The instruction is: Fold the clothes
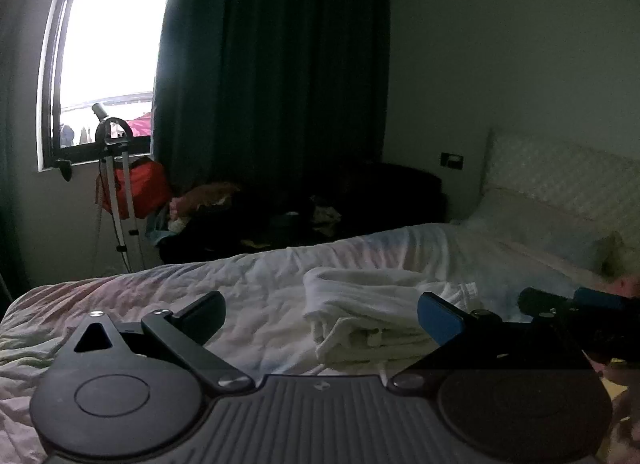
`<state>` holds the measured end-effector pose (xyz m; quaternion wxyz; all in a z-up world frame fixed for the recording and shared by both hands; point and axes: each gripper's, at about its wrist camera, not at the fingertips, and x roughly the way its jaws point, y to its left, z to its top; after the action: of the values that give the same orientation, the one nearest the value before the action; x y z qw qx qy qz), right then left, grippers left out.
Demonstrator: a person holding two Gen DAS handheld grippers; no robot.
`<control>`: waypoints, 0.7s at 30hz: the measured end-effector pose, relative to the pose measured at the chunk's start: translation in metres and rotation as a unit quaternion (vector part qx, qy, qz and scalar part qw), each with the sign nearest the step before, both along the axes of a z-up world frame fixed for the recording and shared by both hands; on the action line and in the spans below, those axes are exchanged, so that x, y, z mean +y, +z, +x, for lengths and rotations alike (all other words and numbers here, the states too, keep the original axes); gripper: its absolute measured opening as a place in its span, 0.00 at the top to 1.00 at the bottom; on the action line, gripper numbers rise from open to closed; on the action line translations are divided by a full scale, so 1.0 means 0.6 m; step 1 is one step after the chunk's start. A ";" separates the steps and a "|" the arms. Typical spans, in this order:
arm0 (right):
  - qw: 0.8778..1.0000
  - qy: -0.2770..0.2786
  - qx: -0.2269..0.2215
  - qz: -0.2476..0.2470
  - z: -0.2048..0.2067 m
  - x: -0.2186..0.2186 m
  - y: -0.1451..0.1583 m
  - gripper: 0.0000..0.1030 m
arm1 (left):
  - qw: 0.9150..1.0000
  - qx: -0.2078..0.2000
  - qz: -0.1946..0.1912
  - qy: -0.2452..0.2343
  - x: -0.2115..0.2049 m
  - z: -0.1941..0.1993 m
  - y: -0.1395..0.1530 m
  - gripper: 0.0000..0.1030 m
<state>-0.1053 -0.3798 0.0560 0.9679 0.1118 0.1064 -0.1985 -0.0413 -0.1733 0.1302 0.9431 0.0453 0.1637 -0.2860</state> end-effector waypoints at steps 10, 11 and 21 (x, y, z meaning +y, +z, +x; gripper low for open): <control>1.000 -0.008 0.011 -0.009 0.014 0.006 -0.076 0.10 | 1.000 0.007 0.003 0.009 0.001 0.021 -0.054 0.02; 1.000 -0.007 0.014 -0.008 0.018 0.007 -0.084 0.10 | 1.000 0.009 0.005 0.010 0.000 0.023 -0.061 0.03; 0.999 -0.035 0.028 -0.027 0.025 0.024 -0.114 0.10 | 1.000 0.013 0.019 0.007 -0.015 0.027 -0.101 0.03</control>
<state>-0.0906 -0.3652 -0.0125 0.9598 0.0834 0.1236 -0.2380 -0.0250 -0.1825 0.0694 0.9418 0.0587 0.1816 -0.2768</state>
